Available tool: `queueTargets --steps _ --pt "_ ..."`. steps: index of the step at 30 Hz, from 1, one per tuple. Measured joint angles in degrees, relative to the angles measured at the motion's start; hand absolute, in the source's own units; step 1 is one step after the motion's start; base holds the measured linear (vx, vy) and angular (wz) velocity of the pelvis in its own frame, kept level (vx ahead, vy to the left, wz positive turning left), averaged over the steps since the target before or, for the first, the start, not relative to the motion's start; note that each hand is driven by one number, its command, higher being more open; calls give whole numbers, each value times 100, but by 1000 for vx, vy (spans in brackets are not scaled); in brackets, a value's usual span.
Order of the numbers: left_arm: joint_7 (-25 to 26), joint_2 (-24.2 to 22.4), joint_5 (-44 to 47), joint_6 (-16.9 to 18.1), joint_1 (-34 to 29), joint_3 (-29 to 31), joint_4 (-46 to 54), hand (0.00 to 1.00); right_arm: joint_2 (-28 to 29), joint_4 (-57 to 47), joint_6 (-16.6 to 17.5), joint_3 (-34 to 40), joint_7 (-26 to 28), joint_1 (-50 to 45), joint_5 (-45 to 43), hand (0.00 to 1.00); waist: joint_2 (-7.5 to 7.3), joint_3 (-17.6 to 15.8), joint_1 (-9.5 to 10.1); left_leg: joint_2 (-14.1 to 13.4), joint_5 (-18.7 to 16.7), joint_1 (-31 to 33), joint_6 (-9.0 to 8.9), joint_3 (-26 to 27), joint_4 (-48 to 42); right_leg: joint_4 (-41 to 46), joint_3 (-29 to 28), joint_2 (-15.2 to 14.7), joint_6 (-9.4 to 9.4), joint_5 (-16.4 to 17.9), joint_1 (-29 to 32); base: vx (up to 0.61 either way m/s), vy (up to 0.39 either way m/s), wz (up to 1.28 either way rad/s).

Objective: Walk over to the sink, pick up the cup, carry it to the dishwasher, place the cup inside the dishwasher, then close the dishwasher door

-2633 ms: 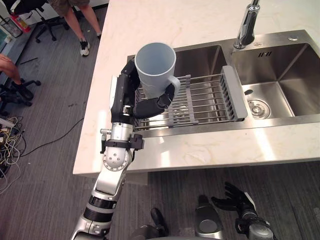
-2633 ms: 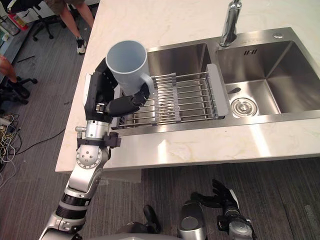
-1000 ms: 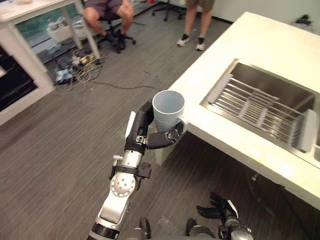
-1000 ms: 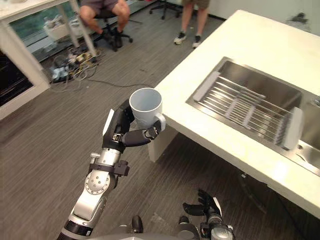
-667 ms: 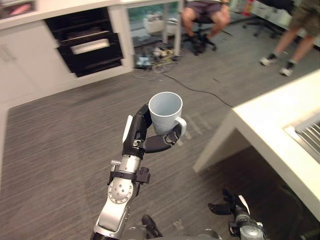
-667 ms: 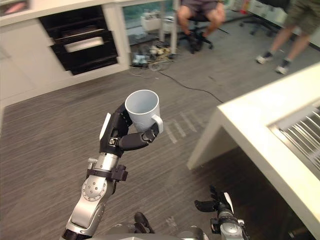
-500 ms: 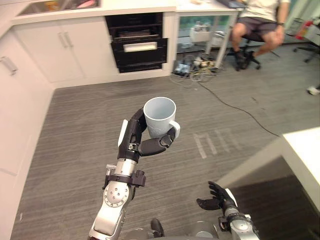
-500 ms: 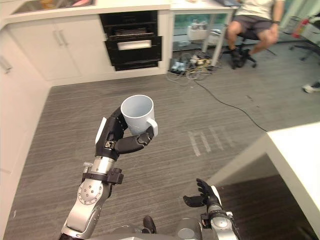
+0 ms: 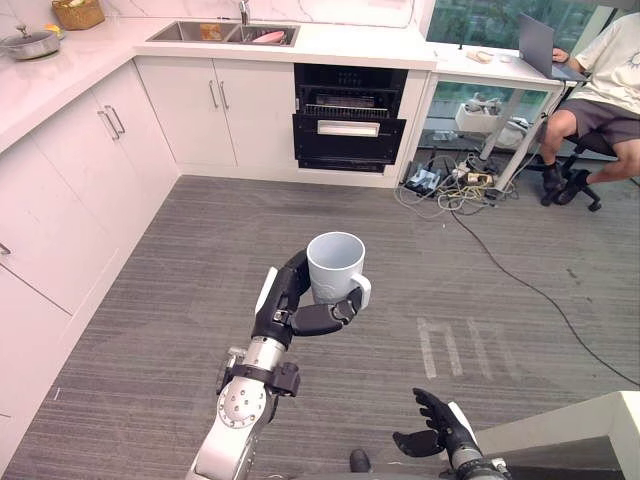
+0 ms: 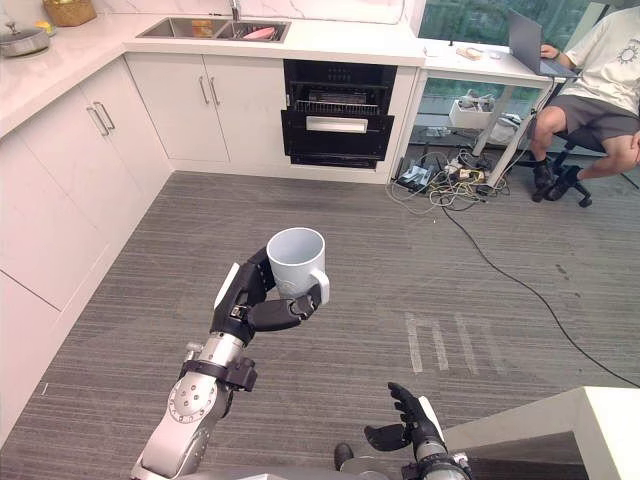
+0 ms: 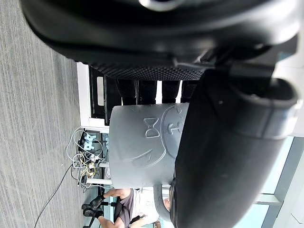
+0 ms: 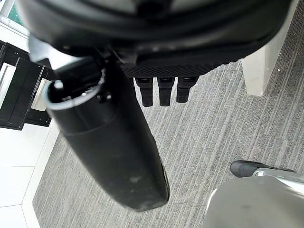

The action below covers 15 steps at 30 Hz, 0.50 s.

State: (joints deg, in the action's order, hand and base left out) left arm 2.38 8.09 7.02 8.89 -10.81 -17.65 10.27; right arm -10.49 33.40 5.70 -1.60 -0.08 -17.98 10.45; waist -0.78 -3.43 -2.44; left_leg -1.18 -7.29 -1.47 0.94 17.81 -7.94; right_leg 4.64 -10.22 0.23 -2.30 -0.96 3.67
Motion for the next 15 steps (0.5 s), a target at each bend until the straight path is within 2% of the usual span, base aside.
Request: queueTargets --steps 7,9,11,13,15 --pt "-4 -6 9 1 28 34 -105 30 61 232 -3 9 -2 23 -31 90 -36 3 -4 -56 -13 -199 -19 97 -12 -370 -35 17 11 -183 -342 2 -4 -6" --pt "-8 -19 29 -6 78 48 -358 30 66 478 -29 10 -2 54 -75 90 -45 1 -5 -94 -58 -294 -82 82 -89 -400 13 25 13 -184 -486 -11 -26 7" --pt "-7 -35 38 -68 78 116 -539 30 74 613 -93 12 -4 58 -187 90 -104 -32 -4 -172 -151 -275 -105 59 -269 -407 169 31 33 -164 -557 -64 -51 13" --pt "20 -43 87 -172 59 276 -622 30 85 644 -160 18 -6 72 -254 90 -97 -44 76 -359 -437 -52 -142 50 -726 -371 657 14 100 -89 -573 -89 -53 6" --pt "37 -57 128 -237 61 391 -623 30 83 644 -202 68 -19 74 -255 90 -119 -60 134 -470 -601 75 -83 25 -1000 -367 859 30 100 -107 -607 -52 -24 20"
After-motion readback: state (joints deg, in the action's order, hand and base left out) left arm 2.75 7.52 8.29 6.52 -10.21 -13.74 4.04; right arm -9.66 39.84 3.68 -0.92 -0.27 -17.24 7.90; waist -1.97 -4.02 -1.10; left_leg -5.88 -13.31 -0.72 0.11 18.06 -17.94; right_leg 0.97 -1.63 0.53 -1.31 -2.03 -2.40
